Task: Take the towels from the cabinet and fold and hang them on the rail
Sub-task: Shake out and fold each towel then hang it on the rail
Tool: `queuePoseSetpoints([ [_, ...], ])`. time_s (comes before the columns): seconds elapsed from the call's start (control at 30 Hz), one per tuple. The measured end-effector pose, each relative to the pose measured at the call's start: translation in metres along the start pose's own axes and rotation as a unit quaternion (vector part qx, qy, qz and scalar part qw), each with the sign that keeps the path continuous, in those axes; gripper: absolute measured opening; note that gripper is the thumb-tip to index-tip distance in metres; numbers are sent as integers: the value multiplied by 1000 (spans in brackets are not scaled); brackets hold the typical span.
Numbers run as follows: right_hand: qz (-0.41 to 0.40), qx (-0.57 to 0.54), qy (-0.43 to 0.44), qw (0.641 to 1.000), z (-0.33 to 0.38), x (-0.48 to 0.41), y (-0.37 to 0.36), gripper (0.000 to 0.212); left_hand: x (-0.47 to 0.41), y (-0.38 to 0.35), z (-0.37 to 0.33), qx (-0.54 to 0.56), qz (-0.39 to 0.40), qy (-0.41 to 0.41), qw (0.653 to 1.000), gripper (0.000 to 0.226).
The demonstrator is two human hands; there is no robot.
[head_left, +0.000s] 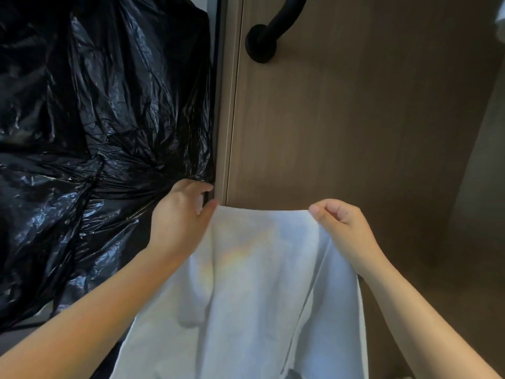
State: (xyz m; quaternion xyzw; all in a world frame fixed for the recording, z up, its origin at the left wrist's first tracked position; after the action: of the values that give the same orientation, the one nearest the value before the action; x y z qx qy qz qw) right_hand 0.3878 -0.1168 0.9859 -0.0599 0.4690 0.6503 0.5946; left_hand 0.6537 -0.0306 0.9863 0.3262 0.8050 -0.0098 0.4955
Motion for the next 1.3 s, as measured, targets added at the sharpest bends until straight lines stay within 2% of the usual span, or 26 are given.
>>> queuePoseSetpoints([
  [0.1, 28, 14, 51, 998, 23, -2, -10, 23, 16, -6, -29, 125, 35, -12, 992, 27],
  [0.2, 63, -13, 104, 993, 47, -1, -19, 21, 28, -27, -40, 238, 129, 65, 960, 32],
  [0.27, 81, -43, 121, 988, 59, -1, -21, 20, 32, -39, -45, 304, 211, 107, 923, 33],
  [0.33, 84, -64, 123, 987, 63, -1, -20, 20, 38, -48, -48, 380, 291, 142, 866, 26],
  [0.4, 85, -62, 112, 988, 61, -1, -18, 20, 45, -52, -43, 419, 317, 188, 830, 27],
  [0.43, 90, -59, 105, 989, 59, -1, -18, 19, 47, -52, -40, 421, 309, 203, 828, 29],
  [0.63, 125, -25, 68, 990, 36, 7, -23, 11, 34, -43, -33, 425, 179, 192, 866, 18],
  [0.8, 121, 29, 47, 991, 11, 14, -28, 15, 23, -30, -32, 345, 128, 119, 922, 10],
  [0.93, 119, 50, 13, 992, -17, 20, -27, 21, 9, -16, -18, 275, 64, 98, 954, 9],
  [1.13, 106, 88, -31, 990, -50, 21, -21, 25, -3, -9, -5, 230, 14, 70, 971, 12],
  [1.3, 107, 171, -70, 977, -86, 26, -12, 21, -7, -11, 7, 226, -11, 72, 971, 11],
])
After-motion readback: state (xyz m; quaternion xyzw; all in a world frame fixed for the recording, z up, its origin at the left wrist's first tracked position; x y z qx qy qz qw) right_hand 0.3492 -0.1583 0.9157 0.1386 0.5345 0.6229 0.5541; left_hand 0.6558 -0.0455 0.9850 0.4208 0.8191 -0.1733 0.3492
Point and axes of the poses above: each hand's wrist, its own x-axis away from the middle knuckle, its own y-axis out of the back of the hand, z = x × y, the point moved 6 cm from there along -x, towards the middle knuckle, and after that the axes turned 14 degrees about x, right-handed, at the moved point
